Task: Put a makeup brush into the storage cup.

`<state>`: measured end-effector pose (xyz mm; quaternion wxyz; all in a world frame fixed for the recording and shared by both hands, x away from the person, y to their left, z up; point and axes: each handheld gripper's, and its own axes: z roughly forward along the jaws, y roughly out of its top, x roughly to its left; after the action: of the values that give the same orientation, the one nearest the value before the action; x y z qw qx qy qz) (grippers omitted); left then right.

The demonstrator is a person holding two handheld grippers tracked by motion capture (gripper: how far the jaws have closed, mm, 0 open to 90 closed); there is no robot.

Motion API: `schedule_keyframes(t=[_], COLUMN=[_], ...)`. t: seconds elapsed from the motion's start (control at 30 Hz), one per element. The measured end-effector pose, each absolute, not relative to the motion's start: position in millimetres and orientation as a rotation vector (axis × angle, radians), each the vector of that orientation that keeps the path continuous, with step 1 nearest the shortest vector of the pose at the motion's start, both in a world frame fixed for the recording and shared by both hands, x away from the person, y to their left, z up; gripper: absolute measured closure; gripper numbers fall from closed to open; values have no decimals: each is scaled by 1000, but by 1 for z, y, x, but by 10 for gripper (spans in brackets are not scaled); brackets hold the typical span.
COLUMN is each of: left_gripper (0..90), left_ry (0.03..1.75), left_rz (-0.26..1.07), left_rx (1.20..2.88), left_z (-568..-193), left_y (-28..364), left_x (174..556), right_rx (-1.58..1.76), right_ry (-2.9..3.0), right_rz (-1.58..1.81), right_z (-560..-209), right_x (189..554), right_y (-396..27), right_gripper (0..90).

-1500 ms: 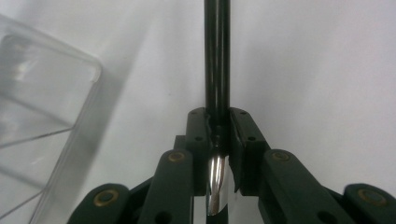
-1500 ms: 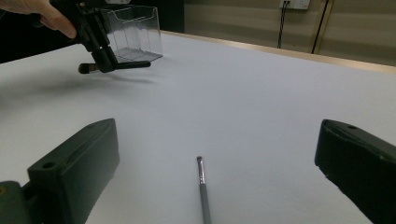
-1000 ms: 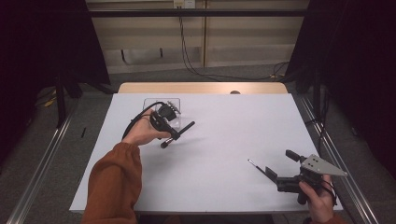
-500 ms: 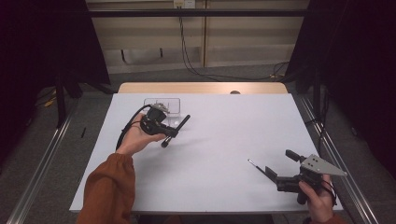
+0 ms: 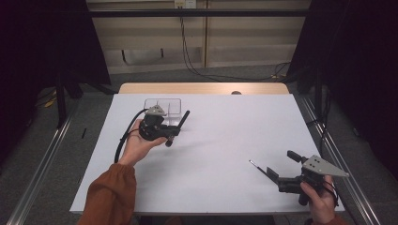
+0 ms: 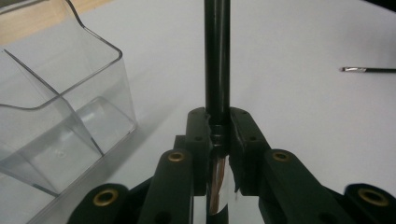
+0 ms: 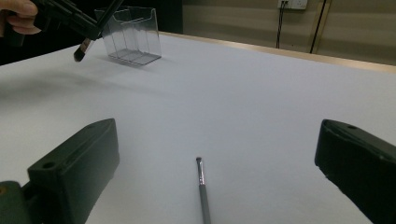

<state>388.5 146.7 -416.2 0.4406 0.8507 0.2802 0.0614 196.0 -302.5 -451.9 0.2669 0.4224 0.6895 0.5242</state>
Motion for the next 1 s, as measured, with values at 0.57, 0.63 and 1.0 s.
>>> schedule_keyframes(t=[0.57, 0.63, 1.0], left_gripper=[791, 791, 791], left_ry=[754, 738, 667], left_rz=[194, 188, 166], left_rx=[1938, 1939, 1914], left_z=[-414, -412, -405], left_y=[169, 168, 161], left_x=[364, 358, 327], right_rx=[1148, 1146, 1140], right_ry=[1858, 1859, 1860], right_rz=[1417, 1416, 1423], right_z=[-452, -452, -451], right_x=[196, 196, 196], right_y=[-302, -302, -300], right_gripper=[0, 0, 0])
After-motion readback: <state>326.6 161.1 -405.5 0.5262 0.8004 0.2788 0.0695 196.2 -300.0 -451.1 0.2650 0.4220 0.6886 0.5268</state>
